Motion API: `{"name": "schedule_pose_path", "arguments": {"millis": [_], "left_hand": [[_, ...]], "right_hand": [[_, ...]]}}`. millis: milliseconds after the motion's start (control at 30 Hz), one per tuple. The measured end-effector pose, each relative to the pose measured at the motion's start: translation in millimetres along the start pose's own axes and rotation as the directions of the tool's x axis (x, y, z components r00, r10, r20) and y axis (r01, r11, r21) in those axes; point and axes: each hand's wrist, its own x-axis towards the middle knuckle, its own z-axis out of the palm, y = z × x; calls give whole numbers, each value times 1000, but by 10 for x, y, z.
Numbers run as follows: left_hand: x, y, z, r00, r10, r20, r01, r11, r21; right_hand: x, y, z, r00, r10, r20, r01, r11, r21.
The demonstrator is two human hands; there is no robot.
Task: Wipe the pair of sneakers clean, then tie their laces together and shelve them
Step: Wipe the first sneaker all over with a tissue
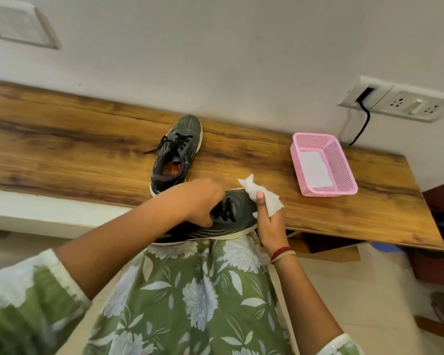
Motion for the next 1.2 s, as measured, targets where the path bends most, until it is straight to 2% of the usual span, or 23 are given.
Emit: {"name": "schedule_pose_path", "arguments": {"millis": [67,100,133,200,300,400,500,567,633,667,733,800,867,900,1067,1133,1200], "left_hand": [[92,-68,4,1000,6,9,-6,1000,-24],[130,-90,15,1000,6,11,-6,999,-38],[155,-107,30,1000,4,4,-4,998,-68],[167,-143,82,999,2,-39,-9,983,-183],[103,-208,130,995,4,-101,-42,925,-378],[42,-253,100,999,17,-36,-30,918,-395],[45,-226,74,997,73,-17,-75,923,-378],[39,-230,54,995,99,-16,-99,946,-307],[-13,-279,32,994,109,-9,-109,974,-197],[-67,-311,37,994,114,5,-110,975,-195],[-207,-352,113,993,116,12,-107,944,-311],[-351,-302,298,988,99,-116,-134,926,-353],[-408,-240,473,952,70,-297,-142,963,-228],[-394,-223,499,937,53,-344,-119,978,-174],[-129,-191,336,945,-57,-321,54,998,-18],[18,-190,316,951,-57,-304,70,997,32],[135,-201,327,953,-64,-297,80,996,41]], "right_hand": [[68,-15,6,982,178,-62,-164,969,186],[127,-25,-6,954,283,-102,-237,916,325],[182,-21,-33,918,371,-137,-270,841,468],[246,-39,-112,870,459,-180,-280,760,587],[233,-176,-153,895,388,-219,-250,845,473],[69,-221,-96,946,249,-208,-179,935,305],[-98,-179,-34,960,201,-193,-146,952,268],[-113,-196,-44,934,284,-216,-189,907,375],[-76,-218,-71,907,372,-198,-221,820,528],[-54,-224,-84,898,400,-182,-229,780,583],[-20,-211,-94,892,419,-172,-209,718,664],[17,-212,-89,898,417,-141,-192,660,727],[78,-183,-62,900,418,-122,-177,606,775],[112,-182,-59,899,423,-114,-178,590,788],[315,-148,-36,915,401,-46,-222,594,774],[374,-150,-64,904,421,-78,-209,592,778],[416,-129,-111,856,481,-191,-182,626,758]]}}
